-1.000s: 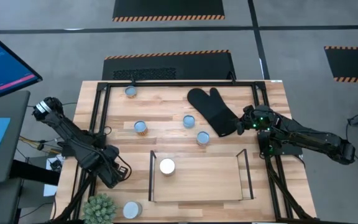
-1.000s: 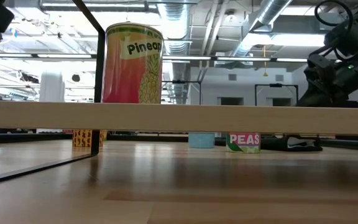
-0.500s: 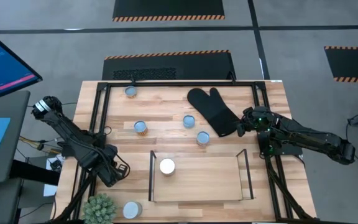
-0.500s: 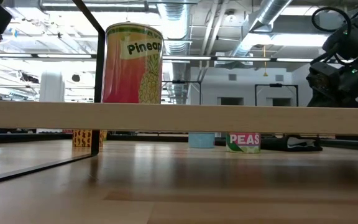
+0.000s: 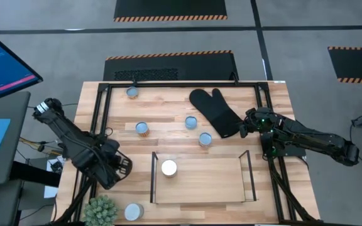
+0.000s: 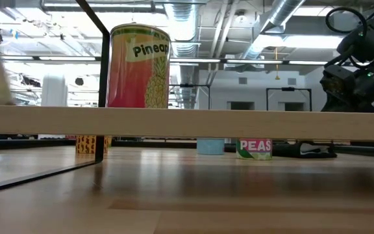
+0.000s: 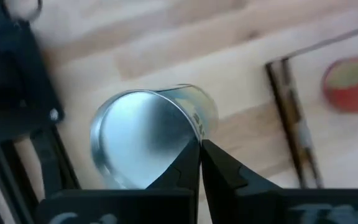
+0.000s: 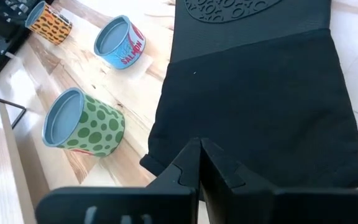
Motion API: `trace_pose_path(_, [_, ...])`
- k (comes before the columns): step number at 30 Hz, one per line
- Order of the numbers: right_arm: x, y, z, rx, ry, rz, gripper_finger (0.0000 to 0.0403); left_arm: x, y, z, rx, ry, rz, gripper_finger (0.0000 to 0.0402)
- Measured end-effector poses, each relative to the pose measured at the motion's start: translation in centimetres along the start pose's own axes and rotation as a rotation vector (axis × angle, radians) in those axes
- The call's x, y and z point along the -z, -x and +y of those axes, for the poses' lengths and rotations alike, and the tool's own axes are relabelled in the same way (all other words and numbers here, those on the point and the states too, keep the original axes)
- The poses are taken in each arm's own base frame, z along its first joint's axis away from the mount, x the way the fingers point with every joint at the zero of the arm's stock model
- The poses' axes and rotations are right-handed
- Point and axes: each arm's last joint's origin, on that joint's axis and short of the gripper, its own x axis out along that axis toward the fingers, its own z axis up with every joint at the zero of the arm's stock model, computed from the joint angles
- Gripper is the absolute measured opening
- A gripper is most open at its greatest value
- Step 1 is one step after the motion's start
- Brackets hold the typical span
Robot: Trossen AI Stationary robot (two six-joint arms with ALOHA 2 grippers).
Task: Pick and place cans onto a shelf
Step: Put the canned carrots on the shelf
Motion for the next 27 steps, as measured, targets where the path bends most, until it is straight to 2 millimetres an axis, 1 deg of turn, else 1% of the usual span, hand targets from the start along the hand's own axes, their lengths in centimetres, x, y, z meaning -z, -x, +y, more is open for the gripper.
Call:
trace_pose_path(6, [0.0, 0.0, 0.0, 0.000, 0.000, 0.000, 0.0033, -2.2, 3.4, -0.8, 0.125, 0.009, -0.157, 0.0000])
trace_pose_path(10, [0.0, 0.0, 0.0, 0.000, 0.000, 0.000, 0.0033, -4.3, 5.3, -1.7, 0.211, -0.021, -0.287, 0.0000])
trace_pose_path(13, [0.0, 0.0, 0.0, 0.000, 0.000, 0.001, 0.0033, -6.1, 6.4, -2.3, 0.233, -0.058, -0.349, 0.0000])
trace_pose_path(18, [0.0, 0.0, 0.0, 0.000, 0.000, 0.000, 0.0033, -9.0, 7.2, -4.1, 0.294, -0.140, -0.412, 0.0000])
trace_pose_path(21, [0.0, 0.0, 0.0, 0.000, 0.000, 0.000, 0.0033, -10.6, 7.4, -5.5, 0.367, -0.187, -0.446, 0.0000])
trace_pose_path(27, [0.0, 0.0, 0.0, -0.001, 0.000, -0.001, 0.0033, -13.1, 7.8, -8.3, 0.526, -0.287, -0.526, 0.0000])
